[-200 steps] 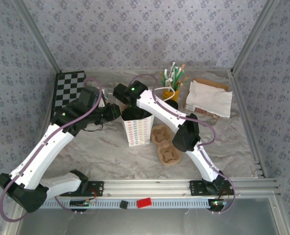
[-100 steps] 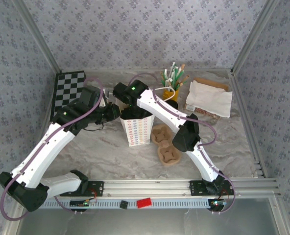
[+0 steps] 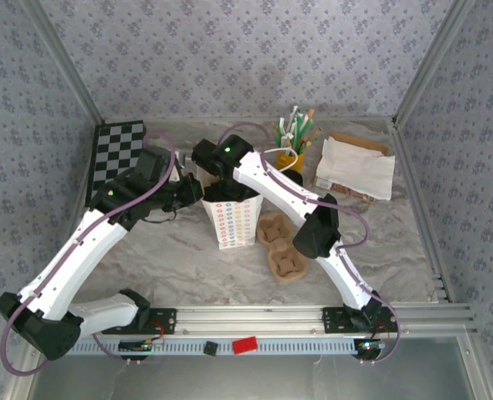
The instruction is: Pack the takeout coffee
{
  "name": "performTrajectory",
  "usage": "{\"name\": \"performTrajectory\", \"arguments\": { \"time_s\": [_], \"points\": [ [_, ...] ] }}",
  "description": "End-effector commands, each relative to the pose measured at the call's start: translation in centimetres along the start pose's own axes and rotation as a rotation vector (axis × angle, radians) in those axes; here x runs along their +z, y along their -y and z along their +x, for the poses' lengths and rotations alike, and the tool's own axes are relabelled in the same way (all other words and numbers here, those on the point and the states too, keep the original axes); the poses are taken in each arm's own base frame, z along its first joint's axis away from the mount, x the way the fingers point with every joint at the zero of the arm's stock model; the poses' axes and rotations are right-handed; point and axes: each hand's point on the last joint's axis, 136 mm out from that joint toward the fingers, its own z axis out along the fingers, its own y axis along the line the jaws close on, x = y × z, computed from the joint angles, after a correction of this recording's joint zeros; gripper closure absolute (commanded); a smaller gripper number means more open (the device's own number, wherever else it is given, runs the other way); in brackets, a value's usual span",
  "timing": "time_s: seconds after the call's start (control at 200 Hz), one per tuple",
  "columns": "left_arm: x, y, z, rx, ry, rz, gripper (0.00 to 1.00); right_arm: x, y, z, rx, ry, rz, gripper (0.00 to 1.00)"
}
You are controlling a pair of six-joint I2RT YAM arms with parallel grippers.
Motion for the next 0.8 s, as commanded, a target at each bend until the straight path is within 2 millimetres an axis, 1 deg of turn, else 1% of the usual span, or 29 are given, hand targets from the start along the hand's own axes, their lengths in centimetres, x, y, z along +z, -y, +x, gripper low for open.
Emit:
{"name": "performTrajectory", "arguments": {
  "time_s": [0.0, 0.06, 0.175, 0.46, 0.68, 0.75, 0.795],
  "points": [
    [-0.3, -0.2, -0.4, 0.008, 0.009, -0.023, 0.93, -1.2, 0.4, 0.8, 0.002, -0.006, 0.019, 0.00],
    [-0.3, -0.2, -0.5, 0.008, 0.010, -0.023, 0.95, -1.4, 0.4, 0.8, 0.001, -0.003, 0.019, 0.00],
    [-0.3, -0.2, -0.5, 0.009, 0.009, -0.024, 0.96, -1.8, 0.5, 0.9, 0.001, -0.001, 0.017, 0.00],
    [0.0, -0.2, -0.5, 0.008, 0.001, -0.029, 0.96, -2.9, 0.6, 1.0, 0.003, 0.013, -0.003, 0.00],
    [0.0, -0.3, -0.7, 0.008, 0.009, -0.040, 0.96, -3.5, 0.8, 1.2, 0.003, 0.019, -0.008, 0.00],
    [-0.1, -0.4, -0.7, 0.009, 0.008, -0.044, 0.97, -3.7, 0.8, 1.2, 0.004, 0.021, -0.012, 0.00],
    [0.0, -0.5, -0.7, 0.009, 0.005, -0.049, 1.00, -3.9, 0.8, 1.2, 0.004, 0.025, -0.014, 0.00]
  ]
}}
